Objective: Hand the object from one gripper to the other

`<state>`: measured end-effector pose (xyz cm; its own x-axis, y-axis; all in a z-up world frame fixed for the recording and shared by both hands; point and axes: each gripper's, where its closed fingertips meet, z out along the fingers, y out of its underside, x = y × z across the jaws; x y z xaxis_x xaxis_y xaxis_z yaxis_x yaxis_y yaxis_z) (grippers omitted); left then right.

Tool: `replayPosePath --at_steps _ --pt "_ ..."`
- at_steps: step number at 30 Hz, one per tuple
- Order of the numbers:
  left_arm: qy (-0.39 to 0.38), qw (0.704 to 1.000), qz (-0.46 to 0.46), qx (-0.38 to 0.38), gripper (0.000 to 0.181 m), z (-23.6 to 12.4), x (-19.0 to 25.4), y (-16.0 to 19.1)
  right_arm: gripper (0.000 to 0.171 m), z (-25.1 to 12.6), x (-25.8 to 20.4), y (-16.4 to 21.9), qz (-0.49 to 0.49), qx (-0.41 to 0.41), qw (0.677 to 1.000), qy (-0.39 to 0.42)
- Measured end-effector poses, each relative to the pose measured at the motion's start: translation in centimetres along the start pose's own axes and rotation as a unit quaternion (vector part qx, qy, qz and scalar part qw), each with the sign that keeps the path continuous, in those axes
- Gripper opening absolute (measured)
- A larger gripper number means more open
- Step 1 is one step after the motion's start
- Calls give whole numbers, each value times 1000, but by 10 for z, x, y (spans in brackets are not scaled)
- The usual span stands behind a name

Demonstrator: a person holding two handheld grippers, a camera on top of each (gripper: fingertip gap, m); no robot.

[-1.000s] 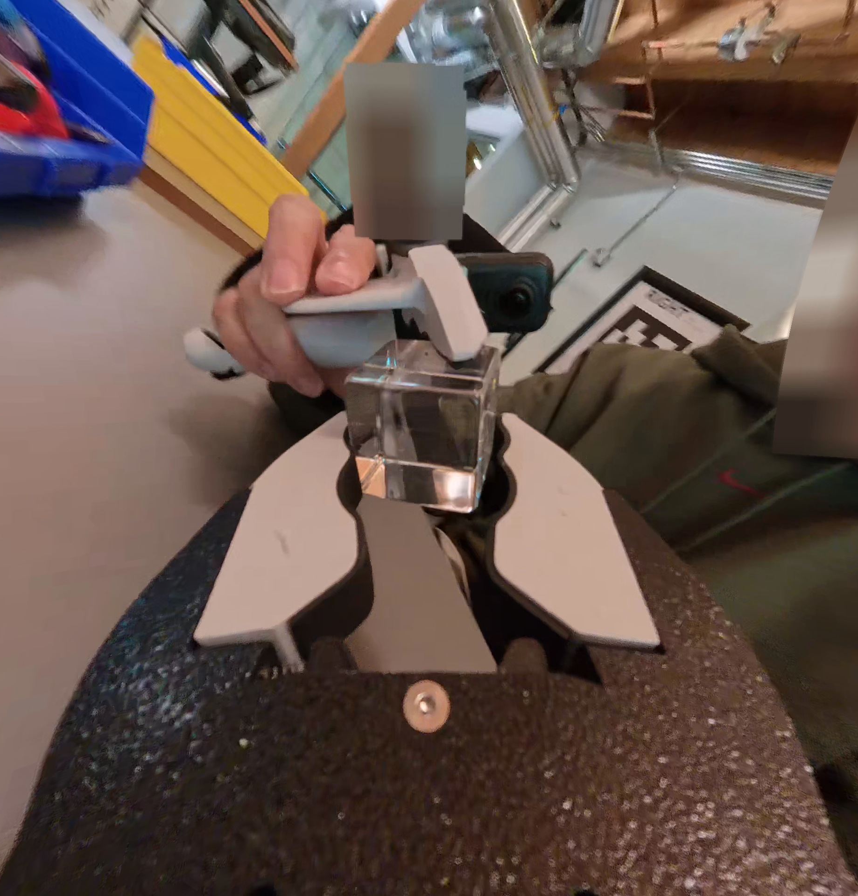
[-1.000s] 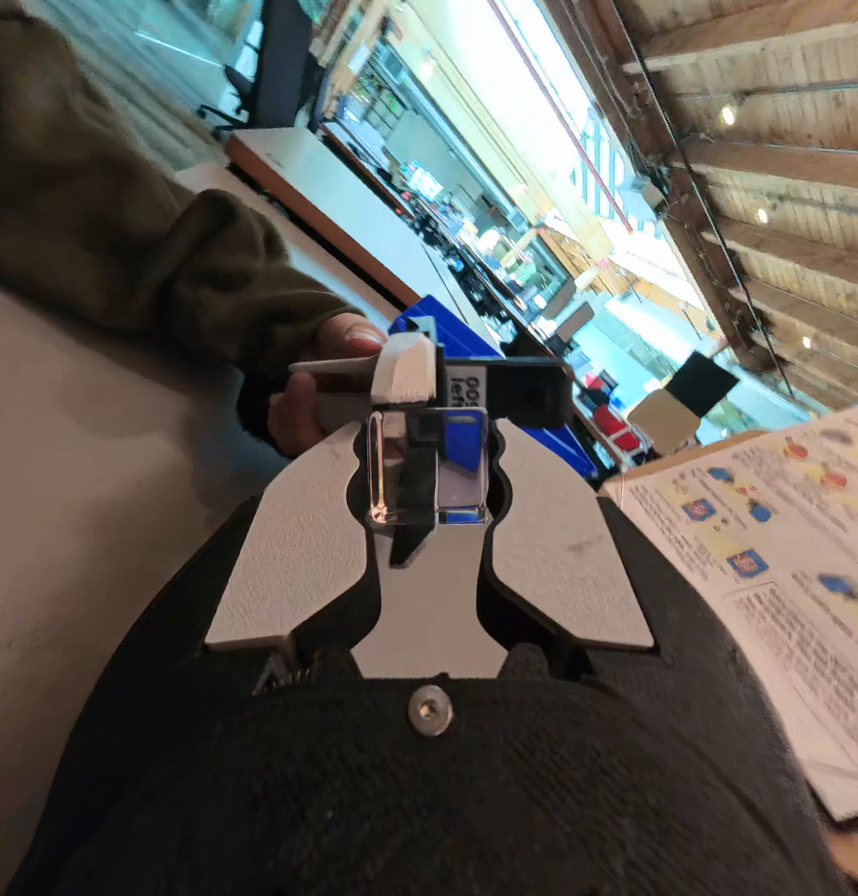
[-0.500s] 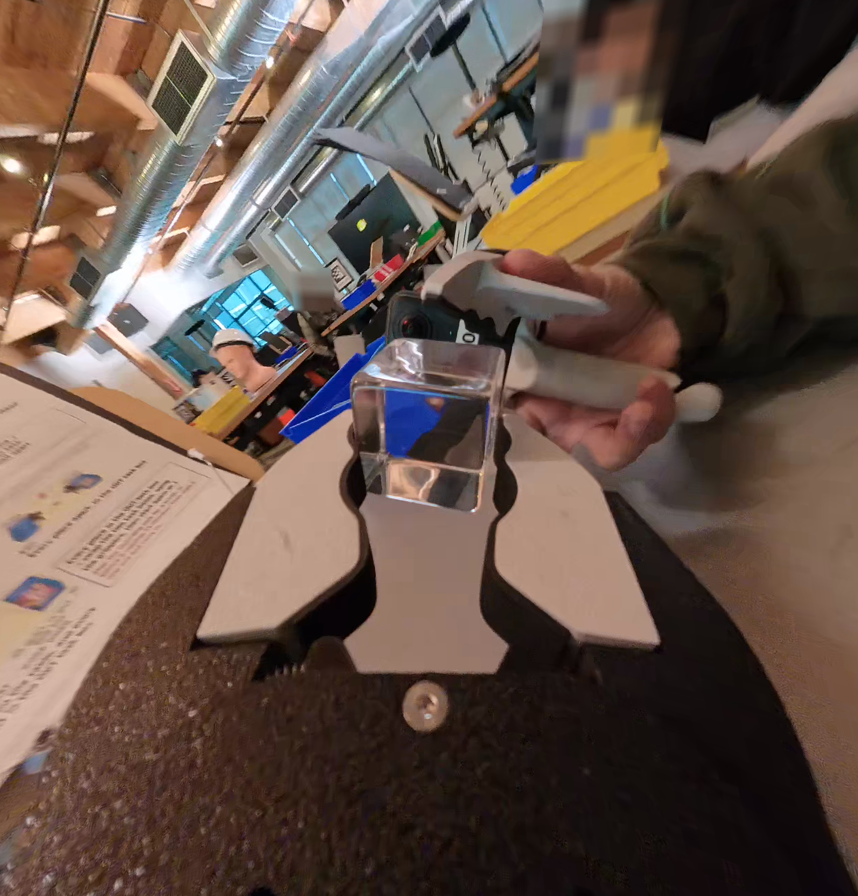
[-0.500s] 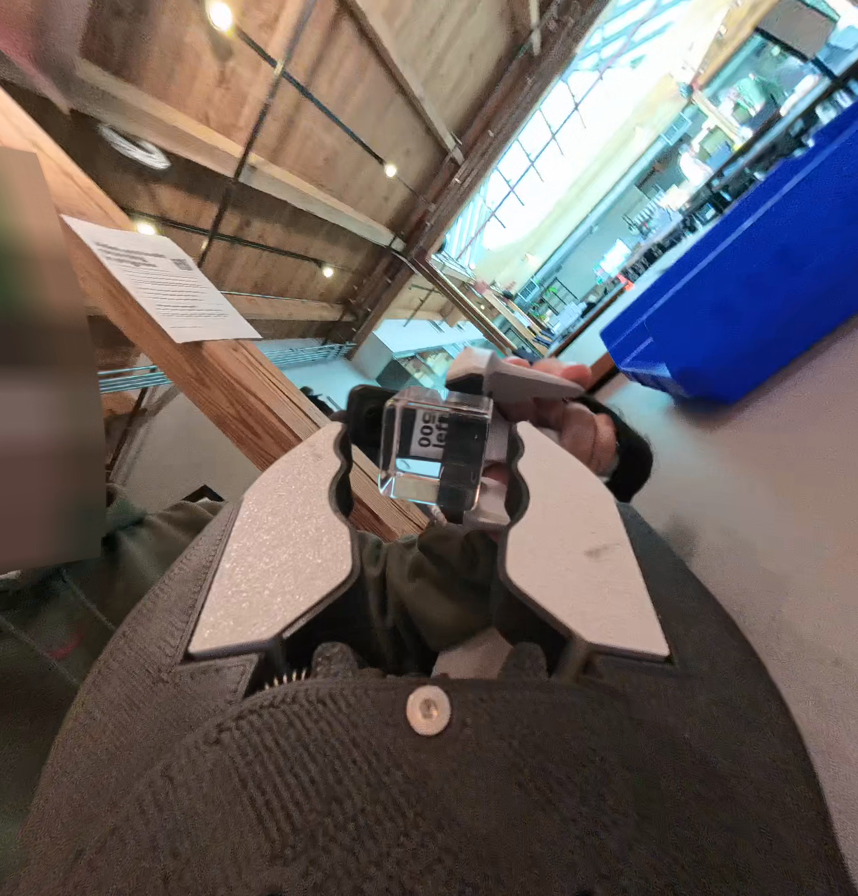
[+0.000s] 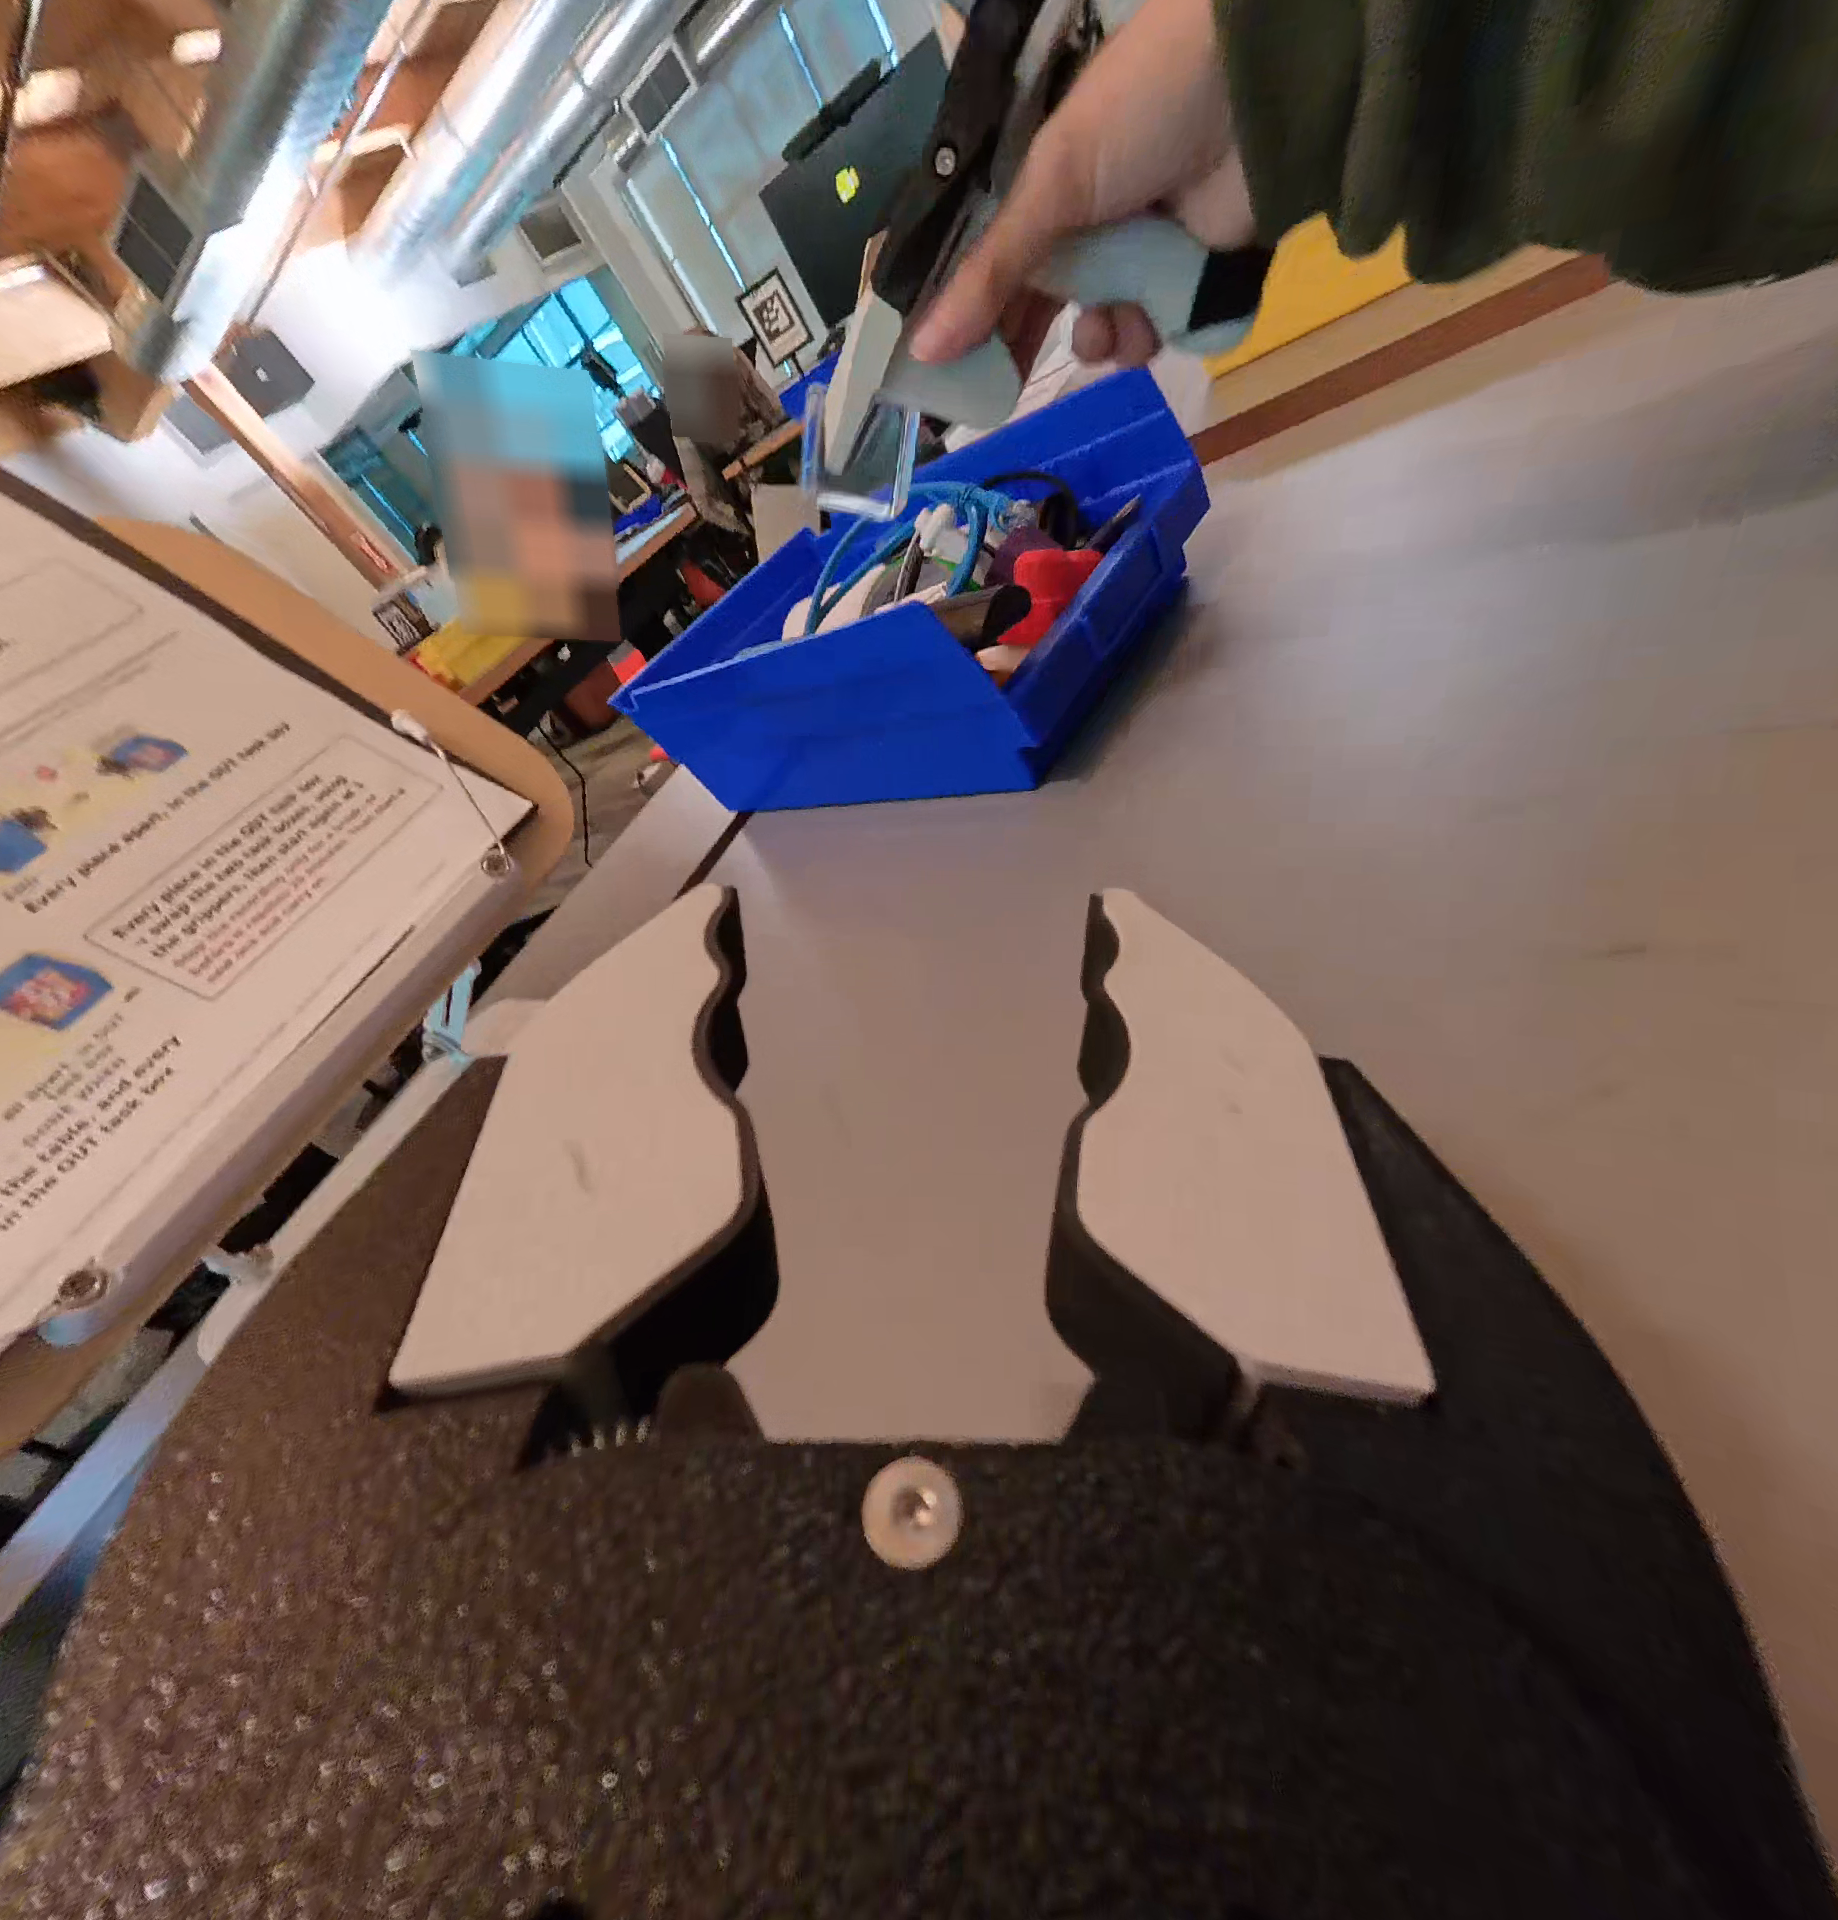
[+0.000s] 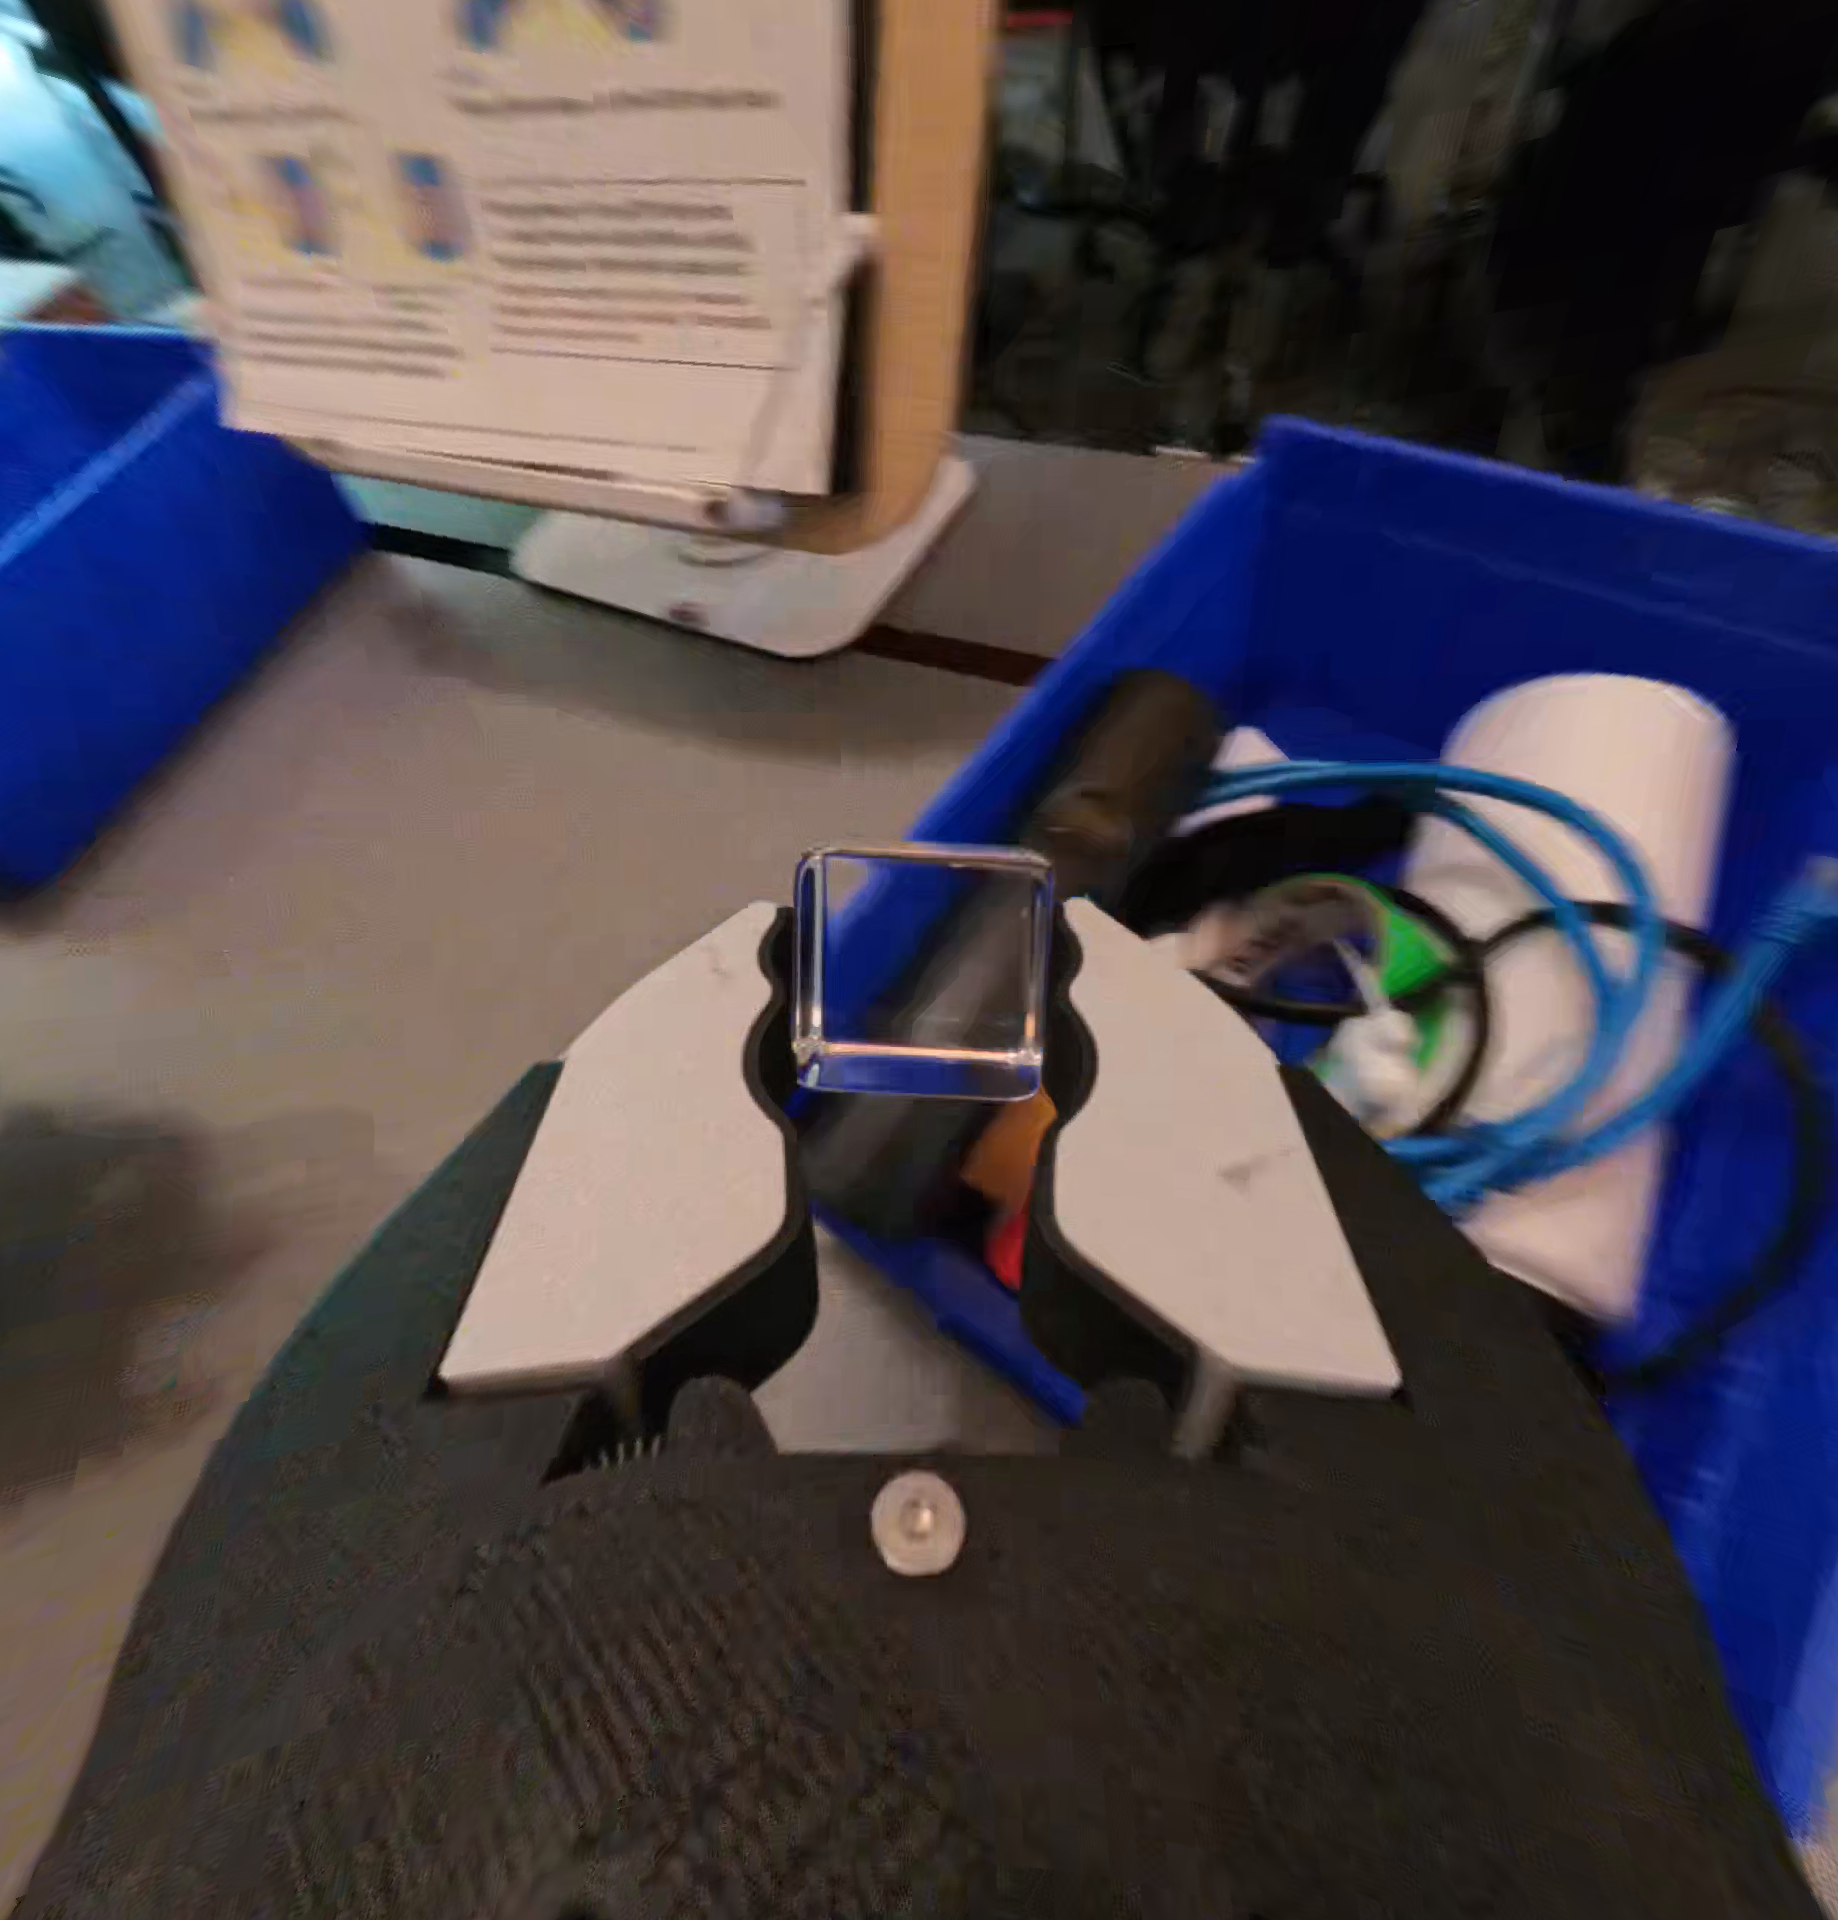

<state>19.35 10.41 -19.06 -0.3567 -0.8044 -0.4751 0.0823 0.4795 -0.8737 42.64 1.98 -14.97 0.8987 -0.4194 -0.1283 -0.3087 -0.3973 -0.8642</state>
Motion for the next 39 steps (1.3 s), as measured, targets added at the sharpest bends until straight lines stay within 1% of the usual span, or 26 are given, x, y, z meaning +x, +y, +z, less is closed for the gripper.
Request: replayPosePath --at_steps 1,2,3,4,5,8,11,12,13,15,16,17,19,21,23,24,28,33,37,39 --pt "0 1000 -8 -8 60 1 0 3 45 0 26 -3 9 -15 999 37" --pt "5 1000 -18 -17 60 1 1 5 45 3 43 -3 23 -29 998 54" --pt "14 999 -33 -26 61 2 3 7 50 6 53 -2 36 -43 997 59" --pt "20 998 -53 -31 61 4 4 8 66 8 57 -1 42 -59 996 59" --pt "25 996 -79 -32 61 4 4 8 73 7 60 0 34 -71 994 73" --pt "37 987 -157 -29 61 3 2 8 83 -3 58 -10 -25 -43 990 133" --pt "52 974 -219 -26 65 1 0 6 95 -10 35 0 -108 -57 976 181" --pt "57 969 -239 -20 68 0 1 3 97 -12 24 4 -139 -56 967 204" --pt "65 963 -260 -10 72 1 2 -1 94 -14 10 8 -170 -46 959 223" --pt "87 949 -301 13 82 2 7 -13 98 -19 -21 9 -217 -3 939 267" --pt "95 944 -316 23 85 2 9 -18 97 -20 -40 11 -229 18 933 277" --pt "104 939 -325 28 87 3 12 -23 100 -18 -58 17 -232 30 932 277" --pt "139 930 -340 9 93 2 26 -27 102 -12 -84 34 -222 31 935 274" --pt "165 922 -351 -19 102 -2 42 -35 103 -12 -92 50 -211 17 931 296" --pt "156 921 -356 -16 107 -8 53 -49 105 -18 -96 61 -207 6 922 326" --pt "151 923 -354 -8 108 -12 60 -58 105 -19 -102 63 -198 13 925 325" --pt "67 931 -358 -17 111 -31 71 -79 104 -27 -127 65 -197 34 923 328" --pt "60 922 -381 21 111 -60 91 -124 101 -40 -160 63 -220 51 920 321" --pt "17 930 -367 17 112 -69 88 -134 100 -49 -177 57 -235 64 916 319" --pt "12 930 -368 13 112 -71 88 -133 99 -49 -185 54 -250 64 913 317"
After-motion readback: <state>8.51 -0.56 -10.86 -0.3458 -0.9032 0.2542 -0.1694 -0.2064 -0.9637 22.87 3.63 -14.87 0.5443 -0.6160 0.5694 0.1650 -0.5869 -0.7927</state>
